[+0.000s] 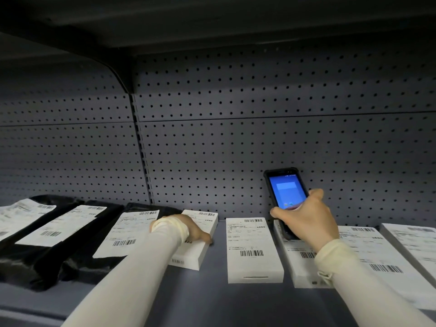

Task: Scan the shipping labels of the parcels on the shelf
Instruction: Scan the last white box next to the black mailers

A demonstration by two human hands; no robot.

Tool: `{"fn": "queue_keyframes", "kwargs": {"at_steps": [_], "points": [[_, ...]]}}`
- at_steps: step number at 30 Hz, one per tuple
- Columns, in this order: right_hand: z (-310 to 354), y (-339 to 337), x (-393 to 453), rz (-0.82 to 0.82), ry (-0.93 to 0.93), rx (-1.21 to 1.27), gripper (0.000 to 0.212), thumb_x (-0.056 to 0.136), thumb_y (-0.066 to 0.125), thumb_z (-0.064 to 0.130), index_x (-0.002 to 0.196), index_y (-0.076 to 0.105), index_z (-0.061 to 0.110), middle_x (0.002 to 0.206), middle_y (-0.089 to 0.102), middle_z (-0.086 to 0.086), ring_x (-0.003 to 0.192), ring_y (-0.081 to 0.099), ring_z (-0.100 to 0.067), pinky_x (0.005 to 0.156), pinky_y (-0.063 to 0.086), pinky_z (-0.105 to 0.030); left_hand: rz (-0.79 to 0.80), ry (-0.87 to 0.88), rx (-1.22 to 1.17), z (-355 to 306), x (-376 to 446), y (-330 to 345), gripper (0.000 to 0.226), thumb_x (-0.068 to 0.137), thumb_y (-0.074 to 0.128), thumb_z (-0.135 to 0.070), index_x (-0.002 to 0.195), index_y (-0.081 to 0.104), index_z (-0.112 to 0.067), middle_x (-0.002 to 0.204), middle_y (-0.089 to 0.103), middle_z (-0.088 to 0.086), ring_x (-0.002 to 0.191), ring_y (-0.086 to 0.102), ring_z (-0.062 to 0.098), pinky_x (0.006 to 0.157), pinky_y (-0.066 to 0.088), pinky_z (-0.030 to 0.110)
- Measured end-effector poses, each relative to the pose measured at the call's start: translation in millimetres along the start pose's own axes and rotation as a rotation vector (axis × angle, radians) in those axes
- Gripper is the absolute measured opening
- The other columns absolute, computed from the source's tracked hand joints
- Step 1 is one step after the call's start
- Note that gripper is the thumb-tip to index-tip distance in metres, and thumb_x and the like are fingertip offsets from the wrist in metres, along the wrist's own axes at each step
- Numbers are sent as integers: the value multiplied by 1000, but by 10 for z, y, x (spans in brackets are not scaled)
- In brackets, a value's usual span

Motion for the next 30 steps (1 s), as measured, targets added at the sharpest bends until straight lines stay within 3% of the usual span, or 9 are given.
{"fn": "queue_keyframes", "kwargs": {"at_steps": [4, 7, 10, 12, 15, 18, 22, 26, 30], "points": [[11, 9, 7, 19, 0, 4, 63, 67, 78, 35, 100, 26, 16, 85, 68, 2, 81, 57, -18, 65, 46, -33, 9, -32, 6, 34, -31, 2, 111, 22, 56, -86, 117, 56, -28, 121, 58, -4, 115, 54, 24, 101, 42, 37], [27, 3, -5, 25, -4, 12, 63, 67, 78, 34, 101, 27, 17, 84, 68, 4, 74, 52, -13, 64, 45, -32, -22, -28, -43, 42, -46, 4, 112, 24, 60, -82, 120, 56, -23, 117, 57, -3, 111, 56, 25, 100, 43, 38], [33, -1, -16, 27, -11, 6, 65, 67, 78, 34, 101, 24, 18, 83, 68, 5, 76, 53, -16, 64, 45, -32, -47, -35, -100, 32, -70, 15, 114, 36, 67, -78, 129, 46, -14, 113, 41, 1, 109, 54, 25, 98, 46, 38], [31, -4, -19, 27, -13, 5, 66, 67, 78, 34, 101, 23, 18, 83, 67, 4, 78, 55, -17, 63, 46, -32, -67, -27, -154, 18, -80, 19, 112, 43, 72, -73, 128, 37, -9, 109, 35, 1, 99, 53, 24, 93, 47, 35], [26, -23, -22, 23, -10, 6, 66, 68, 77, 34, 101, 22, 19, 83, 67, 4, 77, 56, -16, 63, 46, -32, -75, -28, -227, 24, -77, 23, 118, 32, 75, -71, 119, 31, -4, 95, 42, 0, 92, 57, 24, 88, 50, 34], [13, -43, -30, 23, -9, 9, 64, 68, 77, 33, 100, 24, 18, 82, 66, 4, 70, 54, -10, 61, 44, -31, -147, -38, -268, 35, -87, 34, 108, 37, 78, -68, 111, 27, -8, 98, 45, 4, 103, 54, 25, 90, 49, 36], [-12, -52, -51, 26, -1, 13, 62, 69, 78, 33, 101, 27, 17, 80, 65, 4, 65, 46, 1, 55, 39, -29, -222, -29, -335, 37, -99, 45, 126, 43, 75, -73, 130, 18, -4, 118, 41, 12, 118, 44, 29, 99, 40, 36], [-2, -36, -80, 33, -7, 1, 63, 68, 78, 34, 102, 28, 16, 78, 65, 5, 66, 50, -4, 57, 41, -30, -295, -1, -751, 139, -85, 55, 108, 59, 73, -68, 128, 25, 0, 132, 43, 14, 124, 45, 31, 104, 38, 38], [24, -21, -128, 50, -12, 7, 62, 70, 78, 33, 102, 27, 16, 77, 63, 6, 64, 47, -1, 56, 39, -29, -301, 152, -1207, 235, 63, 156, 88, 55, 74, -66, 114, 53, -4, 118, 66, 11, 99, 66, 23, 93, 52, 41]]}}
Point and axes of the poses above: each hand's wrist, its own x-axis towards the middle knuckle, its own y-axis out of the palm, z = x × y, the point moved 3 cm from there along x, towards the middle knuckle
